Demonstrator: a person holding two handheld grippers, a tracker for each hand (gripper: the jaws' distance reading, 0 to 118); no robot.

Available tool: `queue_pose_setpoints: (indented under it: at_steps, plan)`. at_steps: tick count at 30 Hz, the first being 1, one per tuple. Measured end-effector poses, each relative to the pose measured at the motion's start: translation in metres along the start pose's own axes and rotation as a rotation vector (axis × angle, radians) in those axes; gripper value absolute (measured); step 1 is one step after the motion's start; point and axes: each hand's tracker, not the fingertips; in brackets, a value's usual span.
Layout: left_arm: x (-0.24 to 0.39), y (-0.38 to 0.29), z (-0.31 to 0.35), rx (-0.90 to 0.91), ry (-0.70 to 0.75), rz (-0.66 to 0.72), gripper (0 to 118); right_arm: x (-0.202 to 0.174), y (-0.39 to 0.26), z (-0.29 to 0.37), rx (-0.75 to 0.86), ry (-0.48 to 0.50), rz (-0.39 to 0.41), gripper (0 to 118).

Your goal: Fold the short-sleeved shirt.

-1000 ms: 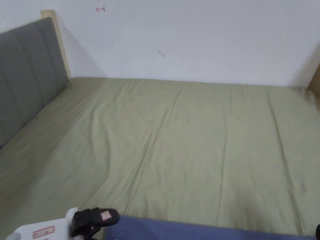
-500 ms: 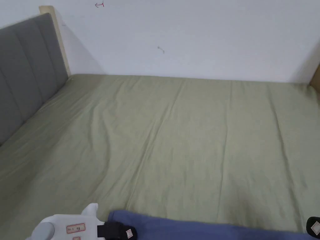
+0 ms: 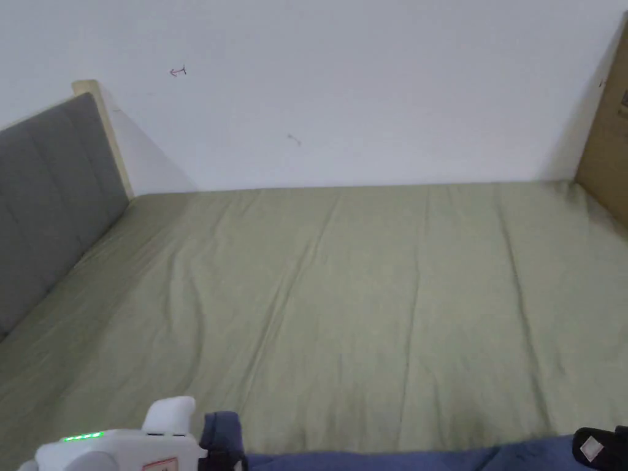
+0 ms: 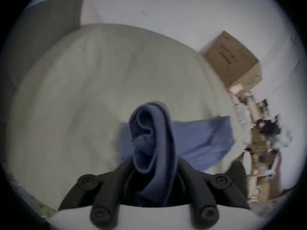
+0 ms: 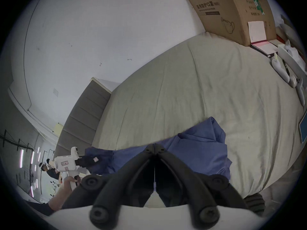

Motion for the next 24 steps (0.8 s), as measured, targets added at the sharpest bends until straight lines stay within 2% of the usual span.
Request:
queue_pose_setpoints:
  at_steps: [2,3,4,5,6,7,8,12,14,15,16,18,20,21,24]
  plan:
    - [0.029,0.006,-0.029,-0.063,-0.117,0.033,8,0.005,-0.002,0.004,0.004,0.000,-0.011,0]
    - [0.041,0.008,-0.047,-0.089,-0.137,0.035,14,0.007,-0.003,0.008,0.007,0.001,-0.013,0]
    - [0.052,0.009,-0.065,-0.126,-0.148,0.045,27,0.009,-0.003,0.011,0.010,0.000,-0.014,0]
    - [0.063,0.009,-0.081,-0.159,-0.156,0.041,52,0.011,-0.004,0.015,0.013,-0.002,-0.014,0]
    - [0.073,0.009,-0.097,-0.200,-0.181,0.027,92,0.013,-0.004,0.018,0.015,-0.004,-0.015,0]
    - [0.081,0.005,-0.109,-0.230,-0.216,0.037,106,0.016,-0.004,0.021,0.018,-0.005,-0.016,0]
    - [0.088,0.001,-0.119,-0.241,-0.238,0.032,107,0.019,-0.004,0.024,0.020,-0.006,-0.017,0]
    - [0.094,0.004,-0.115,-0.215,-0.272,0.053,106,0.028,-0.003,0.031,0.031,-0.028,-0.014,0]
    - [0.089,0.008,-0.100,-0.166,-0.241,0.052,105,0.032,-0.002,0.031,0.036,-0.030,-0.019,0]
    - [0.086,0.010,-0.090,-0.150,-0.213,0.043,93,0.034,-0.002,0.030,0.039,-0.028,-0.024,0]
    - [0.082,0.011,-0.079,-0.135,-0.181,0.015,71,0.036,-0.001,0.029,0.042,-0.027,-0.031,0]
    - [0.078,0.007,-0.064,-0.088,-0.085,-0.052,2,0.038,-0.001,0.026,0.043,-0.021,-0.042,0]
    - [0.077,0.002,-0.064,-0.084,0.043,-0.102,2,0.039,-0.002,0.023,0.042,-0.014,-0.049,0]
    - [0.073,-0.003,-0.068,-0.084,0.063,-0.109,2,0.039,-0.003,0.021,0.039,-0.012,-0.051,0]
    - [0.073,-0.015,-0.094,-0.191,0.006,-0.130,2,0.041,-0.004,0.017,0.029,-0.006,-0.050,0]
